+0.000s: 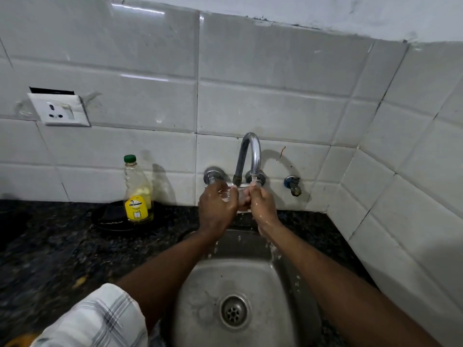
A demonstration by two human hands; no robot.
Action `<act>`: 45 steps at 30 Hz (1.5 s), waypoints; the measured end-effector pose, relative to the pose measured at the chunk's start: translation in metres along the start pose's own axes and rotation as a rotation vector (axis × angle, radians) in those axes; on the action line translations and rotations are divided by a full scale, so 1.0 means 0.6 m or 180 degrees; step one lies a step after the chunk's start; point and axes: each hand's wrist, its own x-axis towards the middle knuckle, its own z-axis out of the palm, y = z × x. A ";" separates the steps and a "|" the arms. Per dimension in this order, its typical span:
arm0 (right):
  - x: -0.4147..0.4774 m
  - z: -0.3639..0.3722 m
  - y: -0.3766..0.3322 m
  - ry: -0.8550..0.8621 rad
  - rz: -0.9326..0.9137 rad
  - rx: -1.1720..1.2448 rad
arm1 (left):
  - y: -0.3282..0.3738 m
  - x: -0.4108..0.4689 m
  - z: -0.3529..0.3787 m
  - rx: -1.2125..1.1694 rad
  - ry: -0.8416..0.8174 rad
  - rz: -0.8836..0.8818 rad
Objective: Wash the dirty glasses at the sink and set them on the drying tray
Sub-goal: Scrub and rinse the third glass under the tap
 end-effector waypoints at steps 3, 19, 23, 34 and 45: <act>-0.010 -0.003 0.002 -0.0455 -0.0222 -0.0251 | -0.020 0.045 0.008 -0.0160 -0.0483 -0.1586; -0.014 -0.006 -0.003 -0.0268 0.0100 -0.0084 | -0.006 0.014 -0.001 0.0050 -0.0115 -0.0676; -0.020 -0.008 -0.006 -0.0658 -0.0108 -0.0280 | -0.024 0.033 0.000 -0.0013 -0.0219 -0.1406; -0.022 -0.011 0.005 -0.0899 0.0111 -0.0042 | -0.020 0.042 -0.008 0.0182 -0.0388 -0.1572; -0.025 -0.023 0.010 -0.0935 0.0017 -0.0251 | -0.028 0.049 0.006 0.0206 -0.0624 -0.1862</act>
